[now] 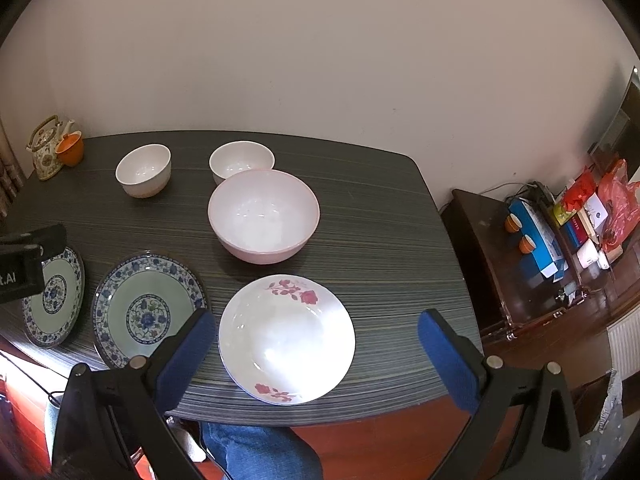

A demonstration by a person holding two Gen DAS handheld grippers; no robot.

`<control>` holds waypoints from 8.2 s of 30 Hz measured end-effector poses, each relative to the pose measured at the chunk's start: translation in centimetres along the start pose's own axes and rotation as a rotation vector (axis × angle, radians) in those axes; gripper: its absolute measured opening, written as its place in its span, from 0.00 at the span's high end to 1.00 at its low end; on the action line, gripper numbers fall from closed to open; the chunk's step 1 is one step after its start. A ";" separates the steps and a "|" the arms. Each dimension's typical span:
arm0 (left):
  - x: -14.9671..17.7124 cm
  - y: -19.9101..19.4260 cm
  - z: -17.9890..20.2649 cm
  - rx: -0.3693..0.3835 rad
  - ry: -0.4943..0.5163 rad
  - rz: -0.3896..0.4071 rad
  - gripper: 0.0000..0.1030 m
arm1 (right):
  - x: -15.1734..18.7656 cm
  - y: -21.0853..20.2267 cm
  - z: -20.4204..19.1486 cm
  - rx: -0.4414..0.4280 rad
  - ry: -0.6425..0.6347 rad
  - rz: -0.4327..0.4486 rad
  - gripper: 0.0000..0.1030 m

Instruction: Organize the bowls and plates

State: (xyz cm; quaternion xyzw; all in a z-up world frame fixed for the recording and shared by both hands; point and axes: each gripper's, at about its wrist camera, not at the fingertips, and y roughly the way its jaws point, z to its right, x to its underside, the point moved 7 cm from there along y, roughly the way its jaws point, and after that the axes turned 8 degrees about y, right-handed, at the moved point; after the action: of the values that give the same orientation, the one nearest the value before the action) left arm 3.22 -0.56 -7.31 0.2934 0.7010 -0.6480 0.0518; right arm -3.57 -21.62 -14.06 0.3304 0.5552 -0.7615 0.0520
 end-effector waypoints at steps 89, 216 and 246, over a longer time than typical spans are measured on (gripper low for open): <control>12.2 14.6 -19.3 0.009 -0.213 -0.109 0.02 | 5.2 6.6 -16.6 -0.297 -0.277 -0.151 0.00; 7.6 11.1 12.0 0.416 0.078 -0.170 0.36 | 5.2 18.5 4.2 -0.233 0.028 -0.332 0.54; 8.4 16.5 19.0 0.263 -0.123 -0.200 0.80 | 5.3 25.0 5.3 -0.388 -0.041 -0.386 0.82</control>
State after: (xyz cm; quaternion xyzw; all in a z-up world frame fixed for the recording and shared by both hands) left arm -1.63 -15.67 -28.53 0.1862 0.6314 -0.7527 -0.0087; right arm 1.09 -34.23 -36.44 0.1870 0.7422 -0.6432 -0.0206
